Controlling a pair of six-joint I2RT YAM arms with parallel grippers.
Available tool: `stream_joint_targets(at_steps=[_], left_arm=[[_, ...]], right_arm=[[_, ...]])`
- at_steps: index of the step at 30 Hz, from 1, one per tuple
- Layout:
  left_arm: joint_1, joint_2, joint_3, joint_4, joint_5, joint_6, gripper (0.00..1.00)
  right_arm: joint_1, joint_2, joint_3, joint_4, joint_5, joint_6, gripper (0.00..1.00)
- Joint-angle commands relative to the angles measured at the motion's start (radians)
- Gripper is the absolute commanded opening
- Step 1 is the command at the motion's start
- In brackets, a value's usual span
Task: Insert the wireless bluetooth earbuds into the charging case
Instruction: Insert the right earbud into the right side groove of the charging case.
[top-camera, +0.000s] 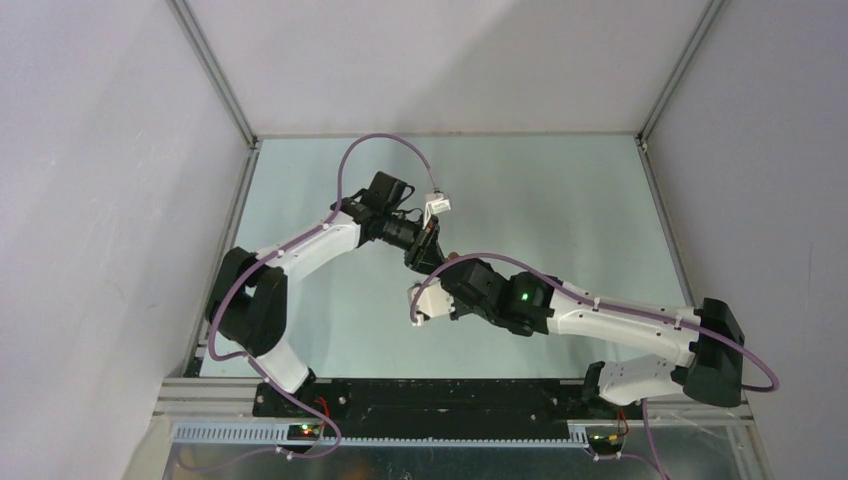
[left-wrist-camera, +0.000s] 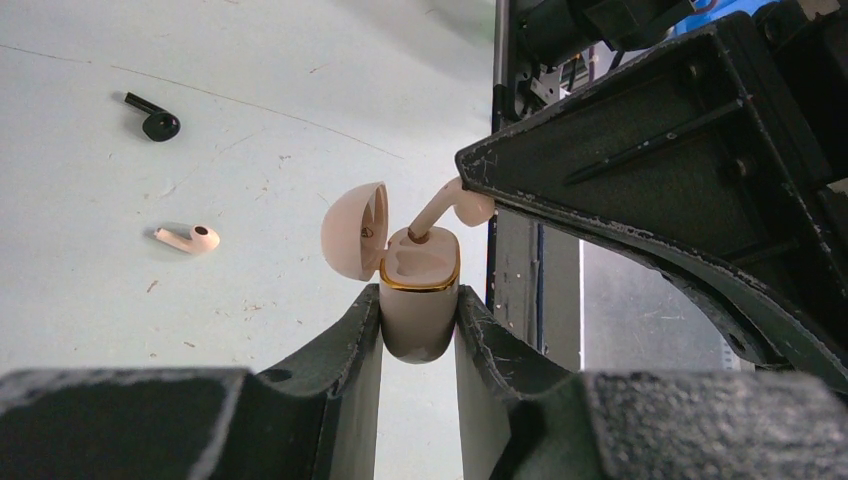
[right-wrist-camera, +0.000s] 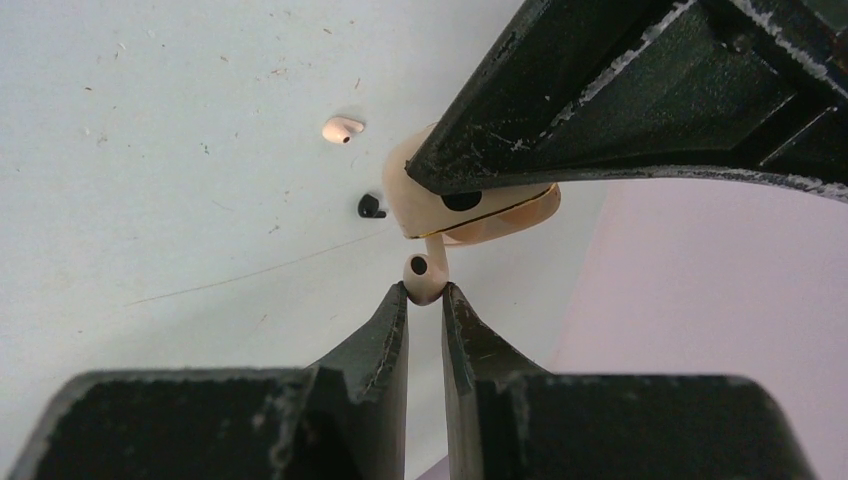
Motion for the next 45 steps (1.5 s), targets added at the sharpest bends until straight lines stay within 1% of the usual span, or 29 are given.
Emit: stream_joint_targets(at_steps=[1,9,18,23,29,33,39,45], left_arm=[[-0.001,-0.032,0.019,0.033,0.007,0.011,0.00],[-0.001,-0.034,0.018,0.020,0.027,0.028,0.00],[0.000,-0.040,0.012,0.013,0.055,0.054,0.00],[0.001,-0.089,-0.044,0.083,0.083,0.068,0.00],[0.016,-0.112,-0.086,0.131,0.106,0.072,0.00],[0.021,-0.114,-0.100,0.142,0.105,0.087,0.00],[0.023,-0.131,-0.119,0.139,0.117,0.132,0.00],[0.025,-0.158,-0.158,0.183,0.146,0.143,0.00]], right_arm=[[-0.030,-0.015,0.024,0.009,-0.026,0.021,0.08],[-0.071,-0.002,0.024,0.048,-0.056,0.034,0.08],[-0.081,-0.006,0.024,0.069,-0.098,0.053,0.08],[-0.106,-0.044,0.026,0.044,-0.139,0.074,0.07],[-0.160,-0.080,0.057,-0.008,-0.224,0.124,0.06],[-0.185,-0.104,0.064,-0.032,-0.310,0.154,0.06],[-0.200,-0.129,0.064,-0.053,-0.379,0.176,0.06],[-0.192,-0.146,0.064,-0.092,-0.454,0.177,0.06]])
